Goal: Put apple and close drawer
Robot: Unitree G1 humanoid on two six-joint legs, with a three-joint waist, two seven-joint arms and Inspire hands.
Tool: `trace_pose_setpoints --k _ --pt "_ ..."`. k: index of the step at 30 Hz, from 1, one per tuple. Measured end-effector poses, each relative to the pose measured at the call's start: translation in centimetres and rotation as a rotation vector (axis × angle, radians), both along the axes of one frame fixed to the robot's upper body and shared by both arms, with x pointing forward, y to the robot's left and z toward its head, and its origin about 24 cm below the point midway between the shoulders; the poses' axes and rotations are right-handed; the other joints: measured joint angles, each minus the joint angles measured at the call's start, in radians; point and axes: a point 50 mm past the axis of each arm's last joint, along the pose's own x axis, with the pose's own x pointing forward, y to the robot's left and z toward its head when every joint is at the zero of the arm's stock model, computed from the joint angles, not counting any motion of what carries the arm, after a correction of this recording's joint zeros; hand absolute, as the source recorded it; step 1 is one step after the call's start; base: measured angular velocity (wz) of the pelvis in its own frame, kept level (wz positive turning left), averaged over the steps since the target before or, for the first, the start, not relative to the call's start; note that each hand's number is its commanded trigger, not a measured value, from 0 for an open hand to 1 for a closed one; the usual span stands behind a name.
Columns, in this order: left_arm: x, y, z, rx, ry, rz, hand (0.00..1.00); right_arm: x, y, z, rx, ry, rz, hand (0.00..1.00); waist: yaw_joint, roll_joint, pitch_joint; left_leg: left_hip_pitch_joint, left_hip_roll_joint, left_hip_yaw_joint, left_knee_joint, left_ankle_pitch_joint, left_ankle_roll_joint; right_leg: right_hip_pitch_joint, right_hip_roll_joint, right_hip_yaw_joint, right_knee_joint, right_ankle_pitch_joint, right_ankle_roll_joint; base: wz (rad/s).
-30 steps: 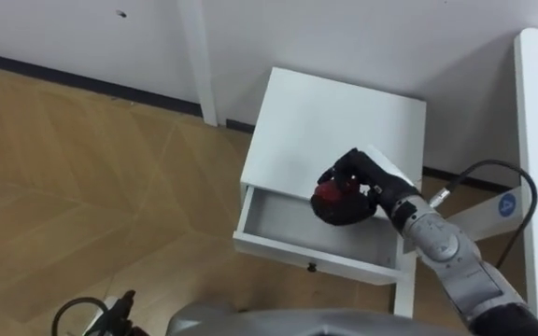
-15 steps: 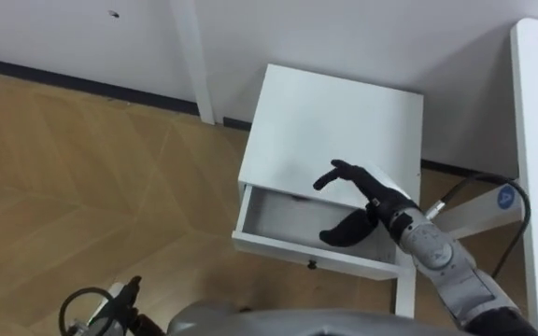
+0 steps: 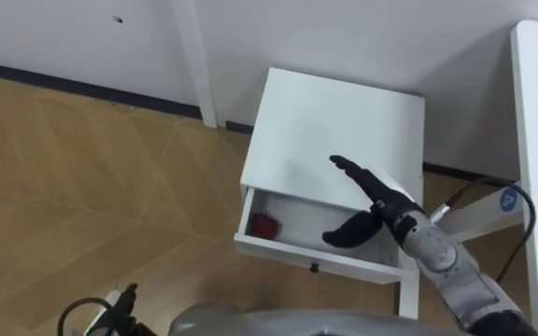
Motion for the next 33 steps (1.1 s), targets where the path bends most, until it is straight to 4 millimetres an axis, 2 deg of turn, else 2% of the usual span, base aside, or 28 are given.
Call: trace_pose_setpoints --k 4,5,6,7,8,9,10,11,12,13,14,15,16,17,19,20,21,22,23,24,25,26,27,28,29,30,32,33 --pt "-0.4 0.0 -0.1 -0.006 0.002 0.050 0.00 -1.9 -2.9 -1.9 -0.041 0.084 -0.170 0.00 -0.021 0.013 0.0001 0.000 -0.005 0.003 0.022 -0.008 0.010 -0.003 -0.011 -0.013 0.044 -0.013 0.014 0.07" --pt "-0.5 0.0 -0.1 -0.008 0.006 0.057 0.00 -2.8 -4.2 -2.3 -0.057 0.110 -0.251 0.00 -0.033 0.024 -0.0024 -0.005 -0.004 0.012 0.033 -0.015 0.016 -0.046 -0.026 -0.015 0.146 -0.033 0.033 0.06" --pt "-0.7 0.1 -0.1 -0.008 0.008 0.067 0.00 -3.8 -5.6 -2.7 -0.074 0.132 -0.342 0.00 -0.047 0.032 -0.0001 -0.005 -0.003 0.027 0.033 -0.020 0.021 -0.137 -0.053 -0.011 0.334 -0.044 0.046 0.00" --pt "-0.7 0.2 -0.1 -0.007 0.007 0.072 0.00 -4.4 -6.2 -2.8 -0.081 0.139 -0.383 0.00 -0.049 0.035 -0.0016 -0.003 -0.006 0.038 0.035 -0.021 0.025 -0.188 -0.069 -0.002 0.444 -0.036 0.048 -0.05" --pt "-0.7 0.7 0.0 0.002 0.006 0.092 0.00 -5.6 -7.3 -3.1 -0.106 0.159 -0.451 0.00 -0.059 0.032 -0.0015 0.000 -0.021 0.046 0.058 -0.026 0.038 -0.298 -0.103 0.023 0.648 0.023 0.053 -0.04" --pt "-1.0 0.9 -0.1 0.005 0.014 0.110 0.00 -7.0 -8.4 -3.5 -0.134 0.189 -0.517 0.00 -0.079 0.039 -0.0019 -0.003 -0.021 0.047 0.095 -0.039 0.054 -0.410 -0.117 0.071 0.823 0.167 0.063 0.00" --pt "-1.0 1.0 -0.1 0.005 0.019 0.114 0.00 -7.6 -9.0 -3.6 -0.145 0.202 -0.559 0.00 -0.086 0.056 -0.0006 -0.008 -0.016 0.045 0.114 -0.045 0.060 -0.472 -0.113 0.099 0.902 0.268 0.082 -0.17" --pt "-0.8 1.4 -0.1 0.009 0.026 0.121 0.00 -8.5 -9.8 -4.0 -0.160 0.234 -0.617 0.00 -0.090 0.068 -0.0020 -0.031 -0.005 0.060 0.147 -0.058 0.072 -0.610 -0.098 0.149 1.092 0.310 0.076 -0.25" --pt "-0.8 1.7 -0.1 0.014 0.037 0.134 0.00 -9.1 -10.3 -4.2 -0.168 0.261 -0.644 0.00 -0.107 0.083 0.0083 -0.060 0.010 0.061 0.181 -0.068 0.078 -0.749 -0.089 0.161 1.371 0.241 0.044 -0.23" --pt "-0.5 1.7 -0.1 0.014 0.033 0.138 0.00 -9.7 -10.6 -4.3 -0.170 0.273 -0.662 0.00 -0.113 0.089 0.0090 -0.073 0.021 0.059 0.195 -0.072 0.079 -0.808 -0.083 0.158 1.478 0.208 0.035 -0.04" --pt "0.0 1.7 -0.1 0.012 0.022 0.148 0.00 -10.9 -10.8 -4.6 -0.175 0.306 -0.688 0.00 -0.120 0.111 0.0178 -0.088 0.040 0.053 0.214 -0.077 0.080 -0.894 -0.073 0.151 1.637 0.158 0.030 0.00" --pt "0.1 1.9 0.0 0.019 0.024 0.152 0.00 -12.0 -10.7 -5.1 -0.175 0.349 -0.712 0.00 -0.126 0.115 0.0200 -0.095 0.044 0.052 0.228 -0.080 0.081 -0.937 -0.081 0.158 1.719 0.129 0.035 0.00" --pt "0.0 1.9 0.0 0.022 0.030 0.153 0.00 -12.6 -10.6 -5.3 -0.177 0.374 -0.723 0.00 -0.128 0.110 0.0226 -0.095 0.044 0.051 0.235 -0.086 0.081 -0.943 -0.088 0.163 1.731 0.117 0.038 0.05" --pt "-0.5 1.9 0.0 0.025 0.044 0.159 0.00 -13.4 -10.6 -5.5 -0.181 0.412 -0.742 0.00 -0.133 0.115 0.0219 -0.094 0.043 0.047 0.252 -0.097 0.080 -0.920 -0.100 0.169 1.693 0.104 0.045 0.00" --pt "-1.3 2.0 -0.1 0.029 0.057 0.167 0.00 -13.7 -10.6 -5.7 -0.187 0.438 -0.755 0.00 -0.136 0.110 0.0181 -0.095 0.032 0.047 0.263 -0.105 0.080 -0.818 -0.105 0.187 1.498 0.102 0.049 0.04" --pt "-2.0 2.1 -0.1 0.032 0.072 0.172 0.00 -13.9 -10.6 -5.7 -0.192 0.449 -0.762 0.00 -0.140 0.104 0.0182 -0.095 0.023 0.047 0.261 -0.107 0.072 -0.708 -0.119 0.179 1.283 0.096 0.062 0.11" --pt "-2.7 2.2 -0.1 0.038 0.089 0.178 0.00 -14.0 -10.6 -5.8 -0.195 0.462 -0.771 0.00 -0.134 0.093 0.0174 -0.094 0.010 0.050 0.250 -0.104 0.048 -0.585 -0.119 0.164 1.041 0.085 0.072 0.09" --pt "-3.0 2.3 -0.1 0.040 0.096 0.183 0.00 -14.2 -10.6 -5.9 -0.195 0.472 -0.778 0.00 -0.129 0.087 0.0158 -0.092 0.004 0.051 0.239 -0.100 0.036 -0.528 -0.116 0.156 0.935 0.079 0.072 -0.07" --pt "-3.6 2.5 0.0 0.048 0.109 0.199 0.00 -14.6 -10.3 -6.1 -0.194 0.497 -0.790 0.00 -0.119 0.064 0.0078 -0.075 -0.014 0.056 0.189 -0.078 -0.006 -0.413 -0.106 0.141 0.723 0.060 0.068 -0.12" --pt "-4.1 2.6 0.0 0.061 0.120 0.210 0.00 -14.9 -9.9 -6.3 -0.187 0.511 -0.795 0.00 -0.105 0.028 -0.0038 -0.054 -0.032 0.053 0.130 -0.054 -0.102 -0.325 -0.097 0.141 0.535 0.037 0.053 -0.07" --pt "-3.9 2.9 0.1 0.068 0.111 0.210 0.00 -14.9 -9.6 -6.4 -0.178 0.514 -0.797 0.00 -0.100 0.008 -0.0053 -0.074 -0.031 0.053 0.179 -0.064 -0.084 -0.297 -0.101 0.135 0.481 0.028 0.056 -0.09" --pt "-2.8 3.4 0.4 0.077 0.068 0.211 0.00 -14.9 -9.4 -6.5 -0.172 0.515 -0.799 0.00 -0.076 0.010 0.0036 -0.143 0.010 -0.009 0.338 -0.157 -0.029 -0.288 -0.102 0.136 0.439 0.002 0.086 -0.40" --pt "-2.9 3.6 0.5 0.088 0.066 0.226 0.00 -14.7 -9.2 -6.7 -0.167 0.529 -0.799 0.00 -0.048 0.006 0.0164 -0.177 0.007 -0.002 0.408 -0.203 0.011 -0.270 -0.094 0.139 0.405 -0.064 0.117 -0.49" --pt "-3.3 3.6 0.5 0.090 0.076 0.240 0.00 -14.3 -8.9 -6.8 -0.157 0.531 -0.792 0.00 -0.048 -0.007 0.0122 -0.171 0.007 0.002 0.400 -0.207 0.001 -0.246 -0.092 0.128 0.373 -0.075 0.109 -0.34" --pt "-3.3 3.1 0.3 0.077 0.075 0.245 0.00 -14.7 -8.8 -6.8 -0.159 0.540 -0.784 0.00 -0.052 -0.012 0.0069 -0.137 0.008 0.001 0.357 -0.197 -0.018 -0.202 -0.089 0.099 0.305 -0.066 0.087 0.00" --pt "-3.0 2.5 0.1 0.060 0.064 0.239 0.00 -14.6 -8.9 -6.8 -0.164 0.538 -0.784 0.00 -0.053 -0.012 0.0064 -0.107 0.007 0.001 0.304 -0.180 -0.046 -0.171 -0.079 0.090 0.243 -0.043 0.068 0.04" --pt "-3.0 2.0 -0.1 0.049 0.063 0.242 0.00 -14.6 -8.9 -6.8 -0.165 0.534 -0.781 0.00 -0.064 -0.006 0.0019 -0.068 0.009 0.000 0.237 -0.154 -0.063 -0.121 -0.064 0.089 0.156 -0.003 0.065 -0.02" --pt "-3.2 2.0 -0.1 0.052 0.066 0.245 0.00 -14.8 -8.8 -6.9 -0.168 0.543 -0.773 0.00 -0.076 -0.002 -0.0014 -0.053 0.011 -0.003 0.204 -0.136 -0.046 -0.093 -0.058 0.089 0.109 0.015 0.076 0.00"
